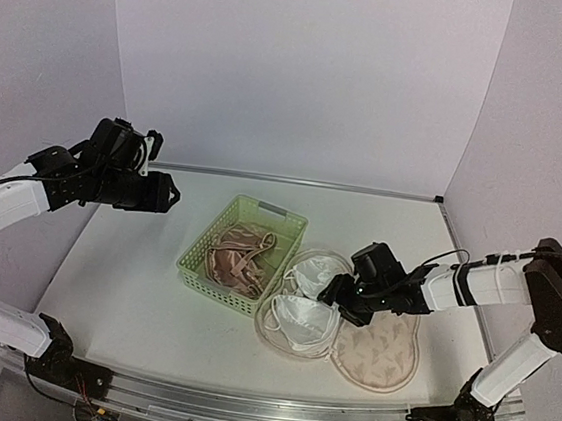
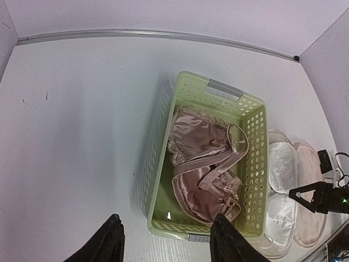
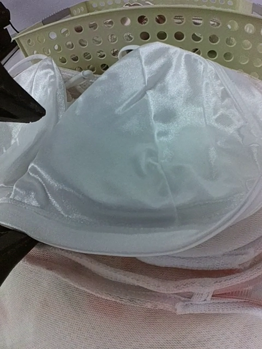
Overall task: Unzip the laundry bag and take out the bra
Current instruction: Pick up the bra from the laundry bag.
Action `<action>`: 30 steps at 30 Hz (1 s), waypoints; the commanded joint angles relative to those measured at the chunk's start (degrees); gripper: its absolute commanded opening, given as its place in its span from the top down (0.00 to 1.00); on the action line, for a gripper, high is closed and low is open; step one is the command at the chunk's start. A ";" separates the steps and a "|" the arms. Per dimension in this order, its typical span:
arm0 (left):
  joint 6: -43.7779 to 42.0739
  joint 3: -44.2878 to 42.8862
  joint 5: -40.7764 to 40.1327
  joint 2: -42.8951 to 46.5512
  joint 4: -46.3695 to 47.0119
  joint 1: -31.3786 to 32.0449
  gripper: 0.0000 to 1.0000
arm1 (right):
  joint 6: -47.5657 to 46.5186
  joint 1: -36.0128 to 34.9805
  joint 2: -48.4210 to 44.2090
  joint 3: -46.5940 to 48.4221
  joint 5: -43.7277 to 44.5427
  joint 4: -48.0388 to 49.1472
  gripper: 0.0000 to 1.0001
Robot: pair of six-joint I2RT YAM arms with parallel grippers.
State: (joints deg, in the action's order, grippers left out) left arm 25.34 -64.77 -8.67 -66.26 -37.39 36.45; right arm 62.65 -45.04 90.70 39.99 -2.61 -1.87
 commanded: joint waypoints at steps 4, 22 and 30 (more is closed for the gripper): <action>-0.73 -1.54 -0.54 2.15 1.99 0.20 0.46 | 1.69 0.21 2.81 0.09 -1.21 6.02 0.45; -0.58 -1.76 -0.36 2.96 1.70 0.21 0.46 | 3.01 0.21 -0.14 -2.82 -2.93 11.18 1.00; -0.47 -1.68 -0.42 3.25 1.70 0.20 0.46 | 2.81 0.21 -8.94 -3.59 -1.84 11.06 1.00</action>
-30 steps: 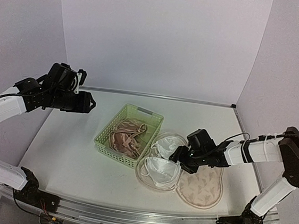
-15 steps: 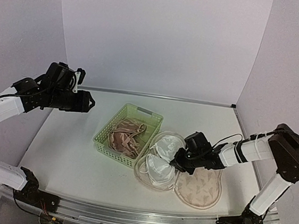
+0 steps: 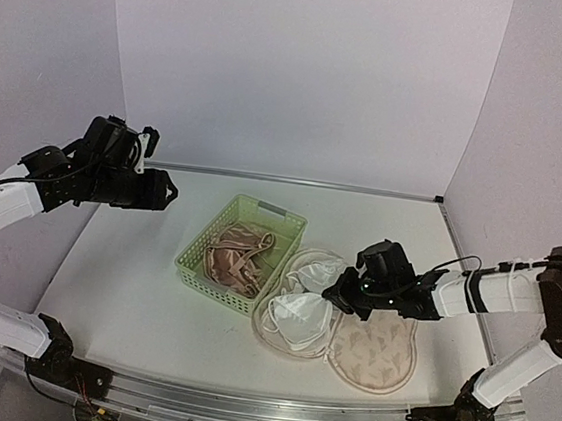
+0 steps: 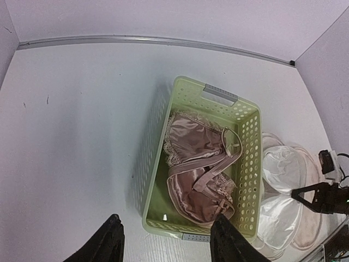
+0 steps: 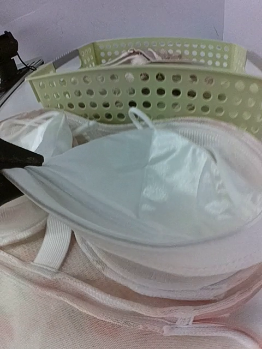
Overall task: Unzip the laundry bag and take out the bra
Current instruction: Pick up the bra from the laundry bag.
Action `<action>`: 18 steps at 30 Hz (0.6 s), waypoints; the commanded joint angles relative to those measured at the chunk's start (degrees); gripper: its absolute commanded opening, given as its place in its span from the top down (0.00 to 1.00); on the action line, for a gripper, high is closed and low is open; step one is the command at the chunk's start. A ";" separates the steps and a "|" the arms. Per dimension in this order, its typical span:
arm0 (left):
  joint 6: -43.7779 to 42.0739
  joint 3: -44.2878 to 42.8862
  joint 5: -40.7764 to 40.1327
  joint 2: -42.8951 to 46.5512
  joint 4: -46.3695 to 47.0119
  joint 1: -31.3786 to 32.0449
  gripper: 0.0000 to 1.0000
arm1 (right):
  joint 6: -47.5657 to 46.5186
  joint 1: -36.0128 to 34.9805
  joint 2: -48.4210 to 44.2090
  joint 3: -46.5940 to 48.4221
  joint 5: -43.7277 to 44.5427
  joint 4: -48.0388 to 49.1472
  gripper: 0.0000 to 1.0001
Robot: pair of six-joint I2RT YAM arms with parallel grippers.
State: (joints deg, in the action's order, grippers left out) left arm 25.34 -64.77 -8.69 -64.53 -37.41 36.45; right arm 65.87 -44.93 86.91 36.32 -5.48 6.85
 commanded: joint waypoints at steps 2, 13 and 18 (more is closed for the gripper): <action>-0.38 -1.51 -0.45 1.65 1.72 0.25 0.46 | -0.43 0.10 -7.06 0.03 1.51 1.93 1.00; -0.12 -0.88 -0.52 2.55 1.81 0.21 0.46 | -3.95 0.10 -15.41 5.05 4.52 -4.09 1.00; -0.12 -0.58 -0.57 2.88 1.81 0.20 0.46 | -5.72 0.10 -18.03 8.86 5.47 -5.55 1.00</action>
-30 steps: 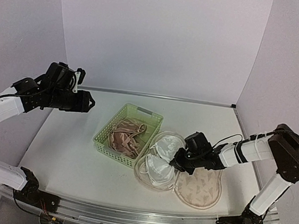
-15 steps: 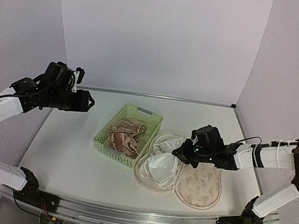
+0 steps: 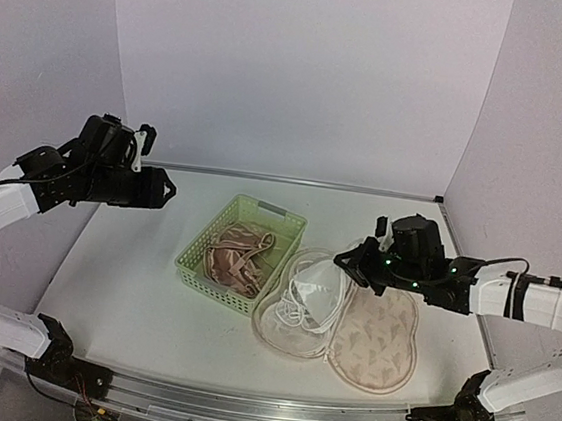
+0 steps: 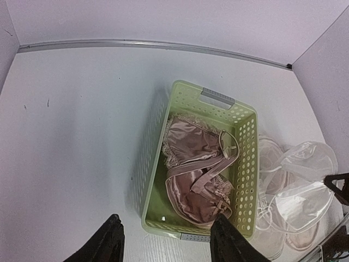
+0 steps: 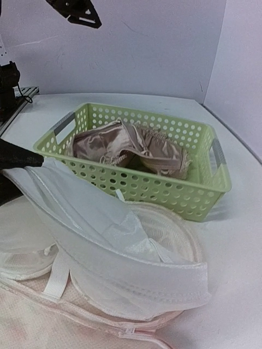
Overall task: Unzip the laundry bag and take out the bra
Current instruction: Pick up the bra from the laundry bag, then place the bra in the bin.
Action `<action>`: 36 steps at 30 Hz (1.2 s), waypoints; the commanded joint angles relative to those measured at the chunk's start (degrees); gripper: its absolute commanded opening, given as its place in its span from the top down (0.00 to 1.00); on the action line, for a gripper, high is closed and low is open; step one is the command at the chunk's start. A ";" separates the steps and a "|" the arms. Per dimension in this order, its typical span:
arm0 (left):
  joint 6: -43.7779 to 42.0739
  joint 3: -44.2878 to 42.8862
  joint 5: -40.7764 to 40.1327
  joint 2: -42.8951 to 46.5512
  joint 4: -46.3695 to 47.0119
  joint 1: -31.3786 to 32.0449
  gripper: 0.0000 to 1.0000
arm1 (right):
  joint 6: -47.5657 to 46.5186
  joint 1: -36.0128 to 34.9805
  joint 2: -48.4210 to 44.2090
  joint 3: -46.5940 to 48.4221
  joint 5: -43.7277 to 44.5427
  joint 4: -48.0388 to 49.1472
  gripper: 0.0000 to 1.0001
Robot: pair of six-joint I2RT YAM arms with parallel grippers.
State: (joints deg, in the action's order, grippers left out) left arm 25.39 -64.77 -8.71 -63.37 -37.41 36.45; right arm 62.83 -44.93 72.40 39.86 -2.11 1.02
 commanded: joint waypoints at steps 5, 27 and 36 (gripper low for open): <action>-0.25 -0.35 -0.46 1.91 1.82 0.25 0.46 | -4.57 0.10 -4.62 10.73 2.11 -0.81 1.00; -0.78 1.28 -1.16 5.06 1.70 0.21 0.45 | -9.03 -0.42 5.36 36.92 -0.25 -0.09 1.00; -0.69 2.11 -1.21 7.21 1.18 0.20 0.45 | -9.31 -2.32 12.25 42.07 0.88 1.63 1.00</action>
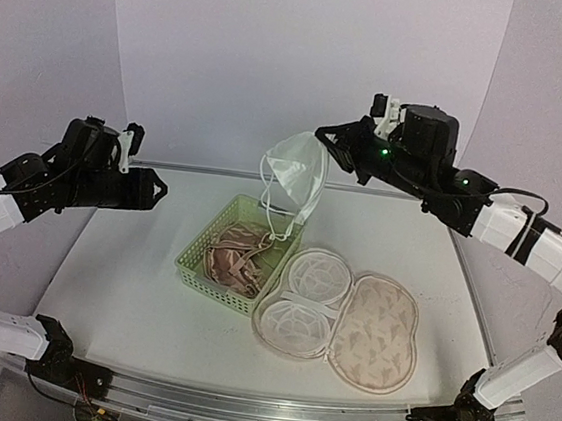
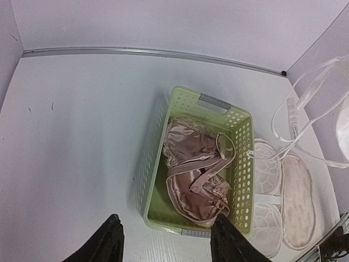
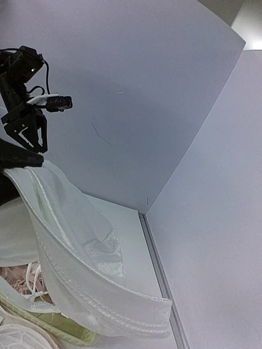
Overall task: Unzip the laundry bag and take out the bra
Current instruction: Place the bra in the bin.
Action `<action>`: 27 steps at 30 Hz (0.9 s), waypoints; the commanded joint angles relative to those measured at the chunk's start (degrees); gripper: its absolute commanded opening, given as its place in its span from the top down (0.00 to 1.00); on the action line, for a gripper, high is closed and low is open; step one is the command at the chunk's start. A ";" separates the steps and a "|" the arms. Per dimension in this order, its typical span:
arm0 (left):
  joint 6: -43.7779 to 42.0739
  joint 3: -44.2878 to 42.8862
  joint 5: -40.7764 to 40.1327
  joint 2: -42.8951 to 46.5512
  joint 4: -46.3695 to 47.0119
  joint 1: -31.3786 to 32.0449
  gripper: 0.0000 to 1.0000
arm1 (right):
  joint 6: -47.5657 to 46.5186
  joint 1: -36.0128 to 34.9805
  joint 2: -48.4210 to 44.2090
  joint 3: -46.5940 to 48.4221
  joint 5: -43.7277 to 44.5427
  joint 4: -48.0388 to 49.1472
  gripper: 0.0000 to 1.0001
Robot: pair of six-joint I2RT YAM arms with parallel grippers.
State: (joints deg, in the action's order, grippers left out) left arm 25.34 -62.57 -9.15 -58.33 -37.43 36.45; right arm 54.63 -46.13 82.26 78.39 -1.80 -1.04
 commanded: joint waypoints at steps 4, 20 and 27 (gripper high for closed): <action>-0.73 0.01 -1.02 3.22 0.66 0.20 0.45 | -0.42 -1.64 6.95 4.31 0.41 4.21 1.00; -0.47 0.90 -1.41 5.50 -0.62 0.20 0.45 | 6.70 -2.23 26.12 6.74 -4.08 8.47 1.00; -0.56 0.78 -1.54 5.55 -0.95 0.20 0.45 | 9.07 -2.69 33.88 11.52 -5.39 9.05 1.00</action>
State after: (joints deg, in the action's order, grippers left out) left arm 25.34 -62.06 -9.23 -53.93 -37.74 36.45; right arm 61.71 -48.21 114.02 84.73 -5.61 2.92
